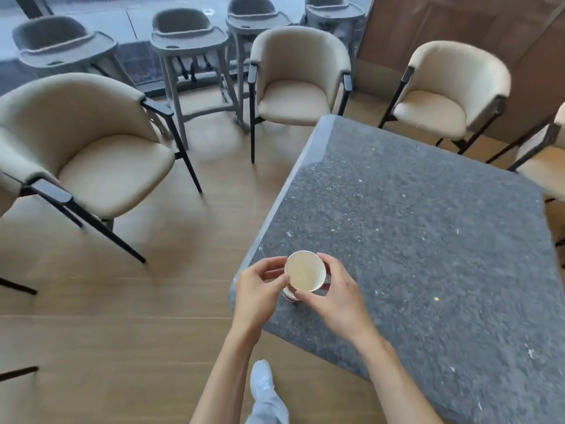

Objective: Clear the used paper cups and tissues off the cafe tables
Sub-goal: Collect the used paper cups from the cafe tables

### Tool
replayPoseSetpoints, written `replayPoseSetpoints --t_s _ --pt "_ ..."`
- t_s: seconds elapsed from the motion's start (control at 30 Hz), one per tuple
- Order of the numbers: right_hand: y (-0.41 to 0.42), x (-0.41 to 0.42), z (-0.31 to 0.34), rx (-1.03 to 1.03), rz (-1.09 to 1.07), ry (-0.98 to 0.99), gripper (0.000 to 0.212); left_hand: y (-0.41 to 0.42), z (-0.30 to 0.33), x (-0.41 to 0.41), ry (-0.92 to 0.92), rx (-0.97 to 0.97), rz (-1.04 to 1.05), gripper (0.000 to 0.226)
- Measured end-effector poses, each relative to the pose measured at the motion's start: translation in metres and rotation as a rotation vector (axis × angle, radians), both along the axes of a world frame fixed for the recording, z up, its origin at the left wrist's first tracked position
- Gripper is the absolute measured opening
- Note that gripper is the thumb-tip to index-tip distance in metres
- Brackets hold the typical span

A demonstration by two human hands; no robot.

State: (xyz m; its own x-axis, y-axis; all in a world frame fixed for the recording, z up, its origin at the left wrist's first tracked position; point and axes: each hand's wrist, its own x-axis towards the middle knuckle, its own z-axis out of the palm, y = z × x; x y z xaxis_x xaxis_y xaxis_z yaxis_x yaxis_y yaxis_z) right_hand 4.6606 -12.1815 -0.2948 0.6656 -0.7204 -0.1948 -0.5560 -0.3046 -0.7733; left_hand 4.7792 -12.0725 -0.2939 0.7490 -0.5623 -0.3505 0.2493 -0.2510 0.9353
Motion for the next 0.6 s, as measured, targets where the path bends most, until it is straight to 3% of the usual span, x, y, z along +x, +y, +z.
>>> replayPoseSetpoints --t_s 0.27,0.43,0.6 --pt "-0.011 0.007 -0.045 0.061 0.000 0.110 0.078 -0.016 -0.044 0.009 0.032 0.119 -0.030 0.032" --pt "-0.015 0.010 -0.069 0.014 0.067 0.199 0.075 -0.018 -0.072 -0.002 -0.119 0.281 -0.014 0.037" --pt "-0.022 0.007 -0.081 -0.078 0.188 0.247 0.075 -0.021 -0.086 -0.018 -0.082 0.318 0.060 0.042"
